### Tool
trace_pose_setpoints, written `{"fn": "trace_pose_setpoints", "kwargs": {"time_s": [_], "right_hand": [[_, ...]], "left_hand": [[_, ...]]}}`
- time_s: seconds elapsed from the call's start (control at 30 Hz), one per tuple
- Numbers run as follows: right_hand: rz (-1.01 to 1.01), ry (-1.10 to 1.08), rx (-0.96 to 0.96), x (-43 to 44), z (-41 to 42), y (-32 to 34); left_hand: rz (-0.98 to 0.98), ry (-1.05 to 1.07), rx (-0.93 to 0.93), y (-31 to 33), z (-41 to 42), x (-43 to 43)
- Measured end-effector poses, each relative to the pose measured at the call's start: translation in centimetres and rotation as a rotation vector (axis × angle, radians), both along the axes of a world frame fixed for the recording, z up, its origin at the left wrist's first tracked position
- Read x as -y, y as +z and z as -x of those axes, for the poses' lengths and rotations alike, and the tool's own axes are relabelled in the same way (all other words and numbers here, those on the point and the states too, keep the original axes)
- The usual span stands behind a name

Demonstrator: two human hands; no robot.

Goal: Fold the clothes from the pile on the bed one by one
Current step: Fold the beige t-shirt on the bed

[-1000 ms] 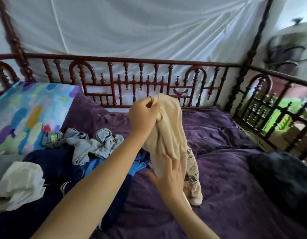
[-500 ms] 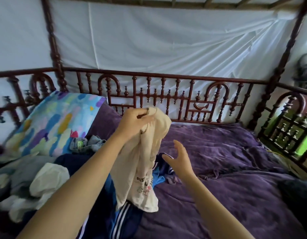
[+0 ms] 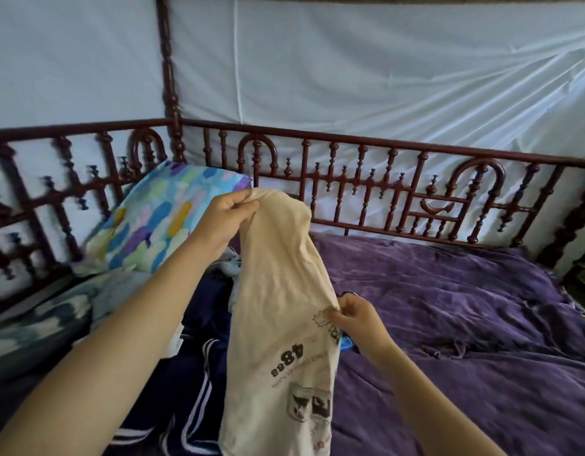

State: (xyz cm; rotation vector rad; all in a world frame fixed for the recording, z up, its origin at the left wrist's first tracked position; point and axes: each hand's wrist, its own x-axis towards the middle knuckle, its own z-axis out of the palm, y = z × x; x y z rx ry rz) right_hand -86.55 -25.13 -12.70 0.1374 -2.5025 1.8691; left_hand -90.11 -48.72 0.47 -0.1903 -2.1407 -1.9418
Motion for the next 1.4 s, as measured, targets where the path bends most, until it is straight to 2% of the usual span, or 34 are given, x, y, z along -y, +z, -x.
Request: {"fn": "trace_pose_setpoints", "kwargs": {"time_s": [0.07,0.13,0.2,0.27,0.37,0.5,0.57,0.7,0.8,0.93,1.07,1.2,1.33,1.4], "right_hand": [[-0.121,0.016,-0.022,-0.6,-0.5,1.1],[-0.17,0.0,-0.121,-1.1,-1.0,3.0],[-0.067,-0.022,-0.26,-1.4,-1.4,6.2],[0.005,0.048,-0.319,-1.7,-1.4,9.5],[-0.067,0.215,-0.207,-2.5,-0.9,11.9],[-0.357,0.232,-0.038,-4.7,-0.2,11.7],[-0.46,0.181,-0.024,-5.6,0.0,11.6],[-0.476,-0.013,-0.229,-5.6,0.1,12.6],[-0.427,-0.012,-0.241,-5.6,0.1,14.0],[-0.567,-0.049,-0.3,-7.1,0.2,16.1],[-0.595,-0.276,-0.421,-10.6,0.4,17.7],[-0.621,-0.477,-0.434,-13.9,0.6,18.0],[-0.967,-0.539,-0.29,-16.0,0.8,16.9],[-1.178,-0.442,-0.135,-17.0,0.8,16.4]], "left_hand": [[0.012,-0.01,0.003,-0.2,0.2,-0.5],[0.06,-0.086,-0.042,0.1,-0.3,-1.9],[0.174,-0.211,-0.103,0.4,-0.8,-3.6],[0.335,-0.323,-0.132,0.6,-1.0,-5.4],[0.461,-0.428,-0.19,0.6,-1.3,-7.5],[0.499,-0.505,-0.192,0.3,-1.4,-8.3],[0.562,-0.506,-0.188,-0.2,-1.2,-8.0],[0.622,-0.458,-0.136,-0.8,-1.0,-7.6],[0.703,-0.459,-0.093,-1.6,-0.7,-7.7],[0.894,-0.441,0.009,-3.7,-0.1,-6.9],[0.906,-0.403,0.112,-5.8,0.5,-4.9],[0.817,-0.299,0.126,-5.9,1.3,-3.5],[0.667,-0.134,0.016,-3.3,2.5,-2.7],[0.632,-0.044,-0.062,-2.2,3.0,-2.4]]}}
